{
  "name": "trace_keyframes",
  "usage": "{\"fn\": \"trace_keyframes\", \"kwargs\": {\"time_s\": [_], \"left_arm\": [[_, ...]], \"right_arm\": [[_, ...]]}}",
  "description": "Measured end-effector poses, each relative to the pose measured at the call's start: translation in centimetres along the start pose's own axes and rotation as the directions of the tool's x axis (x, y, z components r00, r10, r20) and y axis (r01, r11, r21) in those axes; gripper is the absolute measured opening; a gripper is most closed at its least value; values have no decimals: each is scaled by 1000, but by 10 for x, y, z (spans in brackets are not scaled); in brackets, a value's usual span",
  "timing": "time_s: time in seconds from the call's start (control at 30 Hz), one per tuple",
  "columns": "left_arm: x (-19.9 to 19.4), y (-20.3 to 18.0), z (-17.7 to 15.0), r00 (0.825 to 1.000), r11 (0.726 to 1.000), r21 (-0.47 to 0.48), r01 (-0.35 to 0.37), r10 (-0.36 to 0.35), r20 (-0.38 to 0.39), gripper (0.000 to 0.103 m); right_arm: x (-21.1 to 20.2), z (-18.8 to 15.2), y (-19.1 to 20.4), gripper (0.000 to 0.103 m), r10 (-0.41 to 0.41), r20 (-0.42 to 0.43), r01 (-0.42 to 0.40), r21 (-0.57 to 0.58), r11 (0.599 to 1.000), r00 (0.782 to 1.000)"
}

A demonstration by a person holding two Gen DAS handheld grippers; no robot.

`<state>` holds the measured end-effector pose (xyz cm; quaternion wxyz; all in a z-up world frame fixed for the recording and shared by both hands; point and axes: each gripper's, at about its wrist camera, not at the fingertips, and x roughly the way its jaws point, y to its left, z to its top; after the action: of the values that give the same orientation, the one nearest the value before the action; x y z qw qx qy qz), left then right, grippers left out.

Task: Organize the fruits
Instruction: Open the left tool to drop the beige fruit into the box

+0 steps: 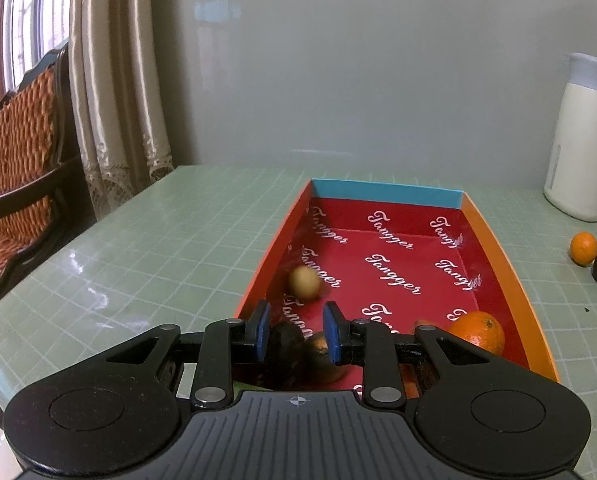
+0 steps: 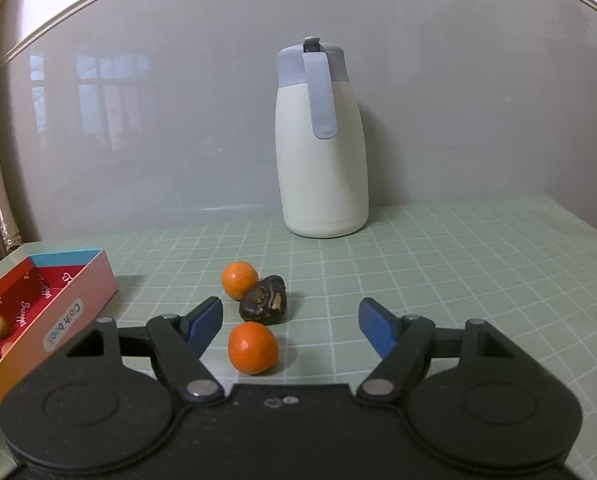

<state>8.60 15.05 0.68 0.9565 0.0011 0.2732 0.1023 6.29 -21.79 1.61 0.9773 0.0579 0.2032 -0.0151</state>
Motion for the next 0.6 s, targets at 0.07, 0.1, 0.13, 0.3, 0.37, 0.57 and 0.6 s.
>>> {"fn": "trace_keyframes", "kwargs": {"time_s": [0.07, 0.1, 0.13, 0.3, 0.37, 0.57, 0.6], "left_arm": [[-1, 0, 0, 1000, 1000, 4, -2, 2, 3, 28], [-1, 0, 0, 1000, 1000, 7, -3, 3, 5, 28], [-1, 0, 0, 1000, 1000, 8, -3, 3, 5, 28], [-7, -1, 5, 1000, 1000, 12, 3, -3, 16, 28], [-10, -2, 8, 1000, 1000, 18, 3, -3, 23, 28], [-22, -12, 16, 999, 999, 31, 11, -13, 49, 56], [-26, -15, 17, 998, 999, 32, -1, -1, 65, 76]], "right_arm": [[-1, 0, 0, 75, 1, 0, -1, 1, 1000, 1000], [-1, 0, 0, 75, 0, 0, 0, 1, 1000, 1000], [-1, 0, 0, 75, 1, -1, -1, 1, 1000, 1000], [-2, 1, 0, 75, 3, 1, -3, 4, 1000, 1000], [-2, 1, 0, 75, 4, 3, -4, 5, 1000, 1000], [-5, 2, -3, 75, 5, 7, -5, 12, 1000, 1000], [-5, 2, -4, 75, 4, 8, -4, 13, 1000, 1000]]}}
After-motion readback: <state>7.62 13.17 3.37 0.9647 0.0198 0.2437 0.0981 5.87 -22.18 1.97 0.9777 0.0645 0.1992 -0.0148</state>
